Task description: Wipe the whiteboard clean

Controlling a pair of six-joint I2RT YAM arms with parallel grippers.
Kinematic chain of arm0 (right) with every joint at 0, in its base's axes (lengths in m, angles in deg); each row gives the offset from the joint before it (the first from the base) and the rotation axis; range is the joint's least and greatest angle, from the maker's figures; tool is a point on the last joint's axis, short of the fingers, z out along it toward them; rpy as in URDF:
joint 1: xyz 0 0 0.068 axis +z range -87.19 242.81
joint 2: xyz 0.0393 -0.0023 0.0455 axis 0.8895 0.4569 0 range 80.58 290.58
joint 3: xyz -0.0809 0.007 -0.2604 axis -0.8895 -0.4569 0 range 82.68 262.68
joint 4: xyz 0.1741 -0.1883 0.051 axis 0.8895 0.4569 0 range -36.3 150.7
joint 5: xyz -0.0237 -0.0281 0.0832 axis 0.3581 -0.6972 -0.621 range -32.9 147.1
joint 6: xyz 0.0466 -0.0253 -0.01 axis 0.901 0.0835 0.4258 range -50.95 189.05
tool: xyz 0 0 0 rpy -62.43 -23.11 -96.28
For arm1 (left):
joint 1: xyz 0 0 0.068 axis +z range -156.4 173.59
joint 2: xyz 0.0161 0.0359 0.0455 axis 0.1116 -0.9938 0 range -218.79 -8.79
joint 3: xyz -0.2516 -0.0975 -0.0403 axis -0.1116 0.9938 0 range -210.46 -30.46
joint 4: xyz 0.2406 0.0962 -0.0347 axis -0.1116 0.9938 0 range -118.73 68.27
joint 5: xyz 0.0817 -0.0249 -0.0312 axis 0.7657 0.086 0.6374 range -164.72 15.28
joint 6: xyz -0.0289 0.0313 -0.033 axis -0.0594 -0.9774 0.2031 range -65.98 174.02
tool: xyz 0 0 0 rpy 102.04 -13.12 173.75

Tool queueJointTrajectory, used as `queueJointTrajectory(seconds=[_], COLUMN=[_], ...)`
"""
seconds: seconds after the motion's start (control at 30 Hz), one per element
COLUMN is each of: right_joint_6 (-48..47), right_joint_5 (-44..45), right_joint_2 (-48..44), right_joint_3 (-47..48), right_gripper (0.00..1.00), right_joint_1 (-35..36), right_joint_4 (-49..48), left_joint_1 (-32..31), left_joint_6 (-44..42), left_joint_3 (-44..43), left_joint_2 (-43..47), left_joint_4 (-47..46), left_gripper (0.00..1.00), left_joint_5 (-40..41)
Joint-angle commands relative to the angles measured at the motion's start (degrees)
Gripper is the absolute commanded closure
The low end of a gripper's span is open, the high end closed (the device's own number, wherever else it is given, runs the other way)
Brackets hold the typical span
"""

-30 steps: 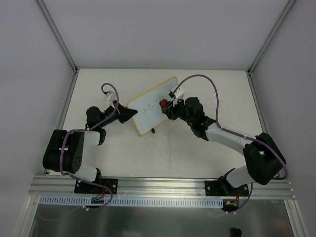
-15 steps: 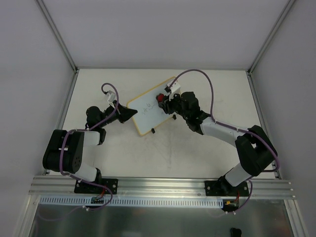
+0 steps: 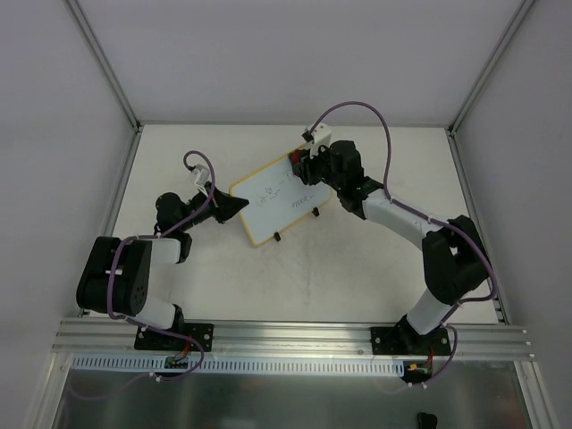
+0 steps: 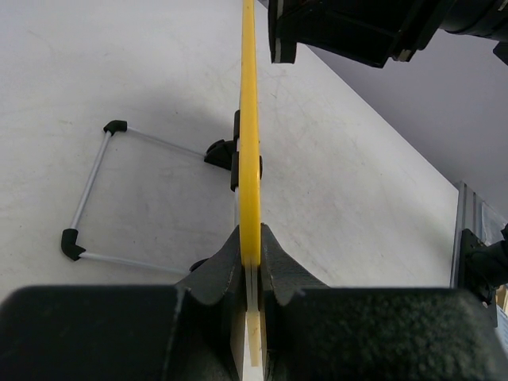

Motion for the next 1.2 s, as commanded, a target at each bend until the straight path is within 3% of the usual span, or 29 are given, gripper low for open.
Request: queueJointTrajectory(seconds=[0.0, 0.8, 1.17], right_joint_6=[-1.6, -0.9, -1.4], right_joint_5=[-0.5, -2.8, -0.7], right_joint_2=[2.1, 6.4, 5.1], right_joint_3=[4.5, 4.8, 3.8], right_gripper=[1.0, 1.0, 1.0], right_joint_1=[0.1, 0.0, 8.7], right_joint_4=[3.5, 3.6, 2.5], left_joint_1=[0.2, 0.2, 0.2], left_joint_6=[-2.5, -2.8, -2.3], left_joint_3=[0.1, 0.7, 0.6], left_joint_2=[2.4, 2.5, 1.8], left_joint_4=[-3.6, -4.9, -5.4], left_gripper=[1.0, 1.0, 1.0], left_joint_5=[0.1, -0.7, -1.5])
